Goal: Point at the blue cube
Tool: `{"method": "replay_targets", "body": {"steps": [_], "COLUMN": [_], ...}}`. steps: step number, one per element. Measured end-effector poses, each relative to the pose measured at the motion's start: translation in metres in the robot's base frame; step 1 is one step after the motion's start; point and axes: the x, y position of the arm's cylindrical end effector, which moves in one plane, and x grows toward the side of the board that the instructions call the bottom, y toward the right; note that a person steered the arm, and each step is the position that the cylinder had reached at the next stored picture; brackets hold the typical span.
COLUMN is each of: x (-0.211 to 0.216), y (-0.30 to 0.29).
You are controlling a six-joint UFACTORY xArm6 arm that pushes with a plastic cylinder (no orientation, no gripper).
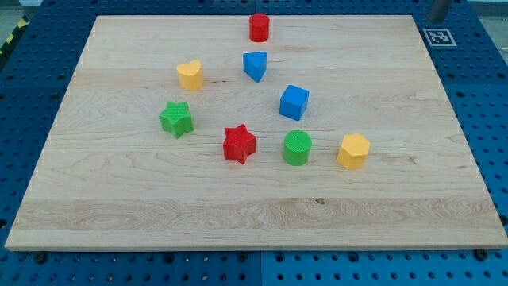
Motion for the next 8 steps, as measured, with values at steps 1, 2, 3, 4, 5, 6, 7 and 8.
{"method": "replay_targets", "body": {"steps": [1, 2, 3, 4, 5, 6, 7, 8], "x": [0.0, 0.002, -0.001, -0.001, -0.002, -0.002, -0.002, 0.004], "y": [0.0, 0.0, 0.007, 0.007, 0.007, 0.007, 0.002, -0.044]}}
